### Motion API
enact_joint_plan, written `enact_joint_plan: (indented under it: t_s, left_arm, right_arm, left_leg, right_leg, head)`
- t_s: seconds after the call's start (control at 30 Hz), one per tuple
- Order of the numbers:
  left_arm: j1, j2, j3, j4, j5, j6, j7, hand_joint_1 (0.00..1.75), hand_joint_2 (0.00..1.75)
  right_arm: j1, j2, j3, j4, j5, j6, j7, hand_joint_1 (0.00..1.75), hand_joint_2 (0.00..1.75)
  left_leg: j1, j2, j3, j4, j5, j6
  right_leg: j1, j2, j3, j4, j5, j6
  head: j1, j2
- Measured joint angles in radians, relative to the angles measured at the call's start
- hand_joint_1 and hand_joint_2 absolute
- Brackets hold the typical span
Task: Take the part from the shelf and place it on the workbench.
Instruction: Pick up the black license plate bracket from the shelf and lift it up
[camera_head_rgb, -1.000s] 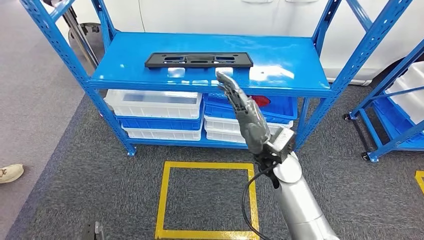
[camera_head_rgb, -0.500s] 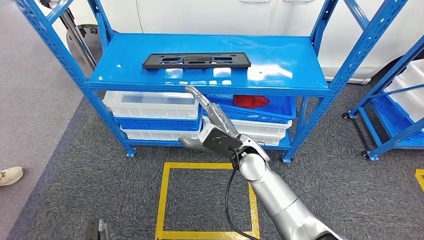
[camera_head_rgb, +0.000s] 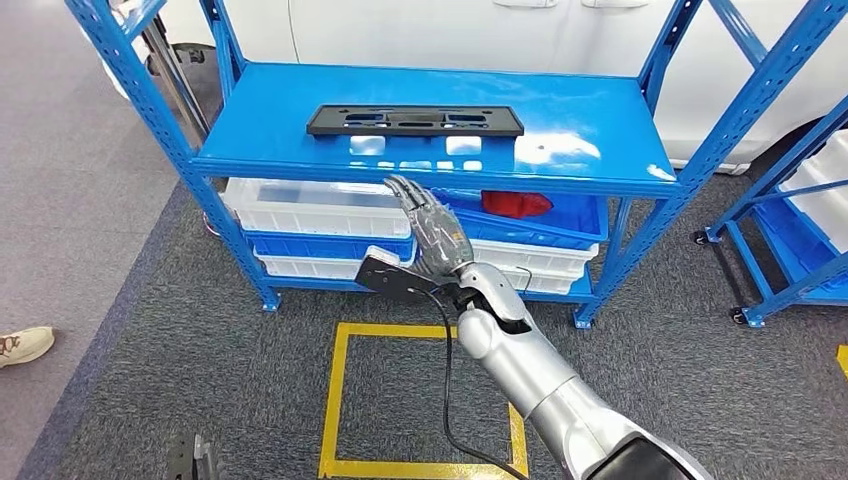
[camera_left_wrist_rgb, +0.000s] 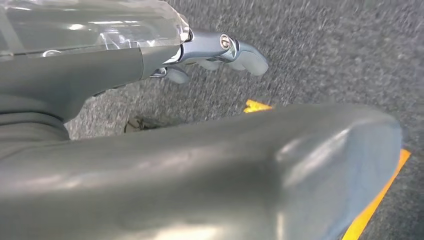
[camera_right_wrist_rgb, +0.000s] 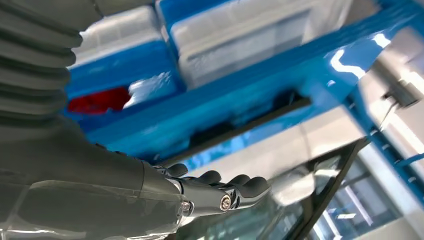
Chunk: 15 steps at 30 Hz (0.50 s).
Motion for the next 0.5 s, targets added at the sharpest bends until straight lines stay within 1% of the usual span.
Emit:
enact_joint_plan:
  t_s: [0.03,0.07,0.13,0.17,0.2,0.27,0.3,0.33,0.37,0.4,0.43,0.47,0.5]
  left_arm:
    - [0.0,-0.002,0.001,0.0,-0.001,-0.001,0.001,0.0,0.0]
    - [-0.001,-0.002,0.002,0.0,-0.003,-0.001,0.001,0.0,0.0]
    - [-0.002,-0.004,0.002,0.0,-0.006,-0.002,0.002,0.0,0.0]
    - [-0.003,-0.004,0.003,0.0,-0.008,-0.002,0.002,0.0,0.0]
    - [-0.004,-0.004,0.004,0.0,-0.009,-0.002,0.002,0.0,0.0]
    - [-0.003,-0.004,0.008,0.0,-0.011,-0.002,0.002,0.0,0.0]
    - [-0.002,-0.004,0.009,0.0,-0.013,-0.002,0.002,0.0,0.0]
    - [0.0,-0.003,0.01,0.0,-0.015,-0.002,0.002,0.0,0.0]
    - [0.001,-0.003,0.01,0.001,-0.016,-0.002,0.002,0.0,0.0]
    - [0.001,-0.003,0.011,0.001,-0.018,-0.003,0.002,0.0,0.0]
    - [0.001,-0.003,0.012,0.001,-0.019,-0.004,0.002,0.0,0.0]
    - [0.001,-0.003,0.013,0.001,-0.02,-0.004,0.002,0.0,0.0]
    - [0.001,-0.003,0.014,0.001,-0.022,-0.005,0.001,0.0,0.0]
  right_arm:
    - [-0.009,0.002,0.002,0.018,0.027,-0.019,0.017,0.0,0.0]
    - [-0.016,0.005,0.004,0.035,0.055,-0.037,0.035,0.0,0.0]
    - [-0.026,0.009,0.007,0.064,0.109,-0.074,0.069,0.0,0.0]
    - [-0.033,0.013,0.008,0.078,0.136,-0.092,0.085,0.0,0.0]
    - [-0.04,0.017,0.008,0.094,0.162,-0.11,0.101,0.0,0.0]
    - [-0.052,0.023,0.008,0.128,0.216,-0.144,0.132,0.0,0.0]
    - [-0.054,0.024,0.008,0.146,0.243,-0.159,0.148,0.0,0.0]
    - [-0.055,0.025,0.008,0.162,0.271,-0.175,0.163,0.0,0.0]
    - [-0.057,0.025,0.007,0.176,0.299,-0.191,0.178,0.0,0.0]
    - [-0.061,0.027,0.005,0.19,0.33,-0.209,0.193,0.0,0.0]
    - [-0.065,0.028,0.001,0.202,0.36,-0.227,0.207,0.0,0.0]
    - [-0.07,0.029,-0.004,0.211,0.388,-0.245,0.22,0.0,0.0]
    - [-0.075,0.032,-0.013,0.223,0.418,-0.264,0.234,0.0,0.0]
  left_leg:
    - [0.002,0.001,-0.002,0.0,0.0,-0.004]
    - [0.002,0.001,-0.002,-0.002,0.0,-0.01]
    - [0.003,0.002,-0.001,0.004,-0.008,-0.02]
    - [0.004,0.002,-0.01,0.026,-0.021,-0.026]
    - [0.006,0.002,-0.03,0.068,-0.042,-0.033]
    - [0.014,0.002,-0.096,0.195,-0.09,-0.047]
    - [0.019,0.003,-0.126,0.245,-0.1,-0.053]
    - [0.023,0.003,-0.141,0.262,-0.092,-0.059]
    - [0.028,0.003,-0.137,0.241,-0.066,-0.064]
    - [0.032,0.005,-0.112,0.181,-0.026,-0.068]
    - [0.035,0.006,-0.081,0.114,0.005,-0.071]
    - [0.035,0.006,-0.053,0.055,0.024,-0.069]
    - [0.033,0.007,-0.035,0.018,0.03,-0.062]
  right_leg:
    - [0.004,0.0,0.005,-0.014,-0.002,-0.003]
    - [0.005,0.0,0.006,-0.022,0.0,-0.003]
    - [-0.002,0.0,0.019,-0.037,0.005,-0.006]
    - [-0.007,-0.001,0.026,-0.046,0.008,-0.008]
    - [-0.011,-0.001,0.033,-0.052,0.008,-0.01]
    - [-0.012,-0.001,0.039,-0.054,0.003,-0.013]
    - [-0.013,-0.001,0.042,-0.053,-0.001,-0.011]
    - [-0.014,-0.001,0.046,-0.05,-0.006,-0.009]
    - [-0.017,-0.001,0.05,-0.047,-0.012,-0.005]
    - [-0.02,0.0,0.055,-0.043,-0.019,0.0]
    - [-0.022,0.001,0.06,-0.039,-0.027,0.006]
    - [-0.022,0.002,0.062,-0.034,-0.034,0.013]
    - [-0.022,0.002,0.063,-0.032,-0.038,0.021]
  head:
    - [0.0,0.0]
    - [0.0,0.0]
    - [0.0,0.0]
    - [0.0,0.0]
    - [0.0,0.0]
    - [0.0,0.0]
    - [0.0,0.0]
    - [0.0,0.0]
    - [0.0,0.0]
    - [0.0,0.0]
    - [0.0,0.0]
    - [0.0,0.0]
    - [0.0,0.0]
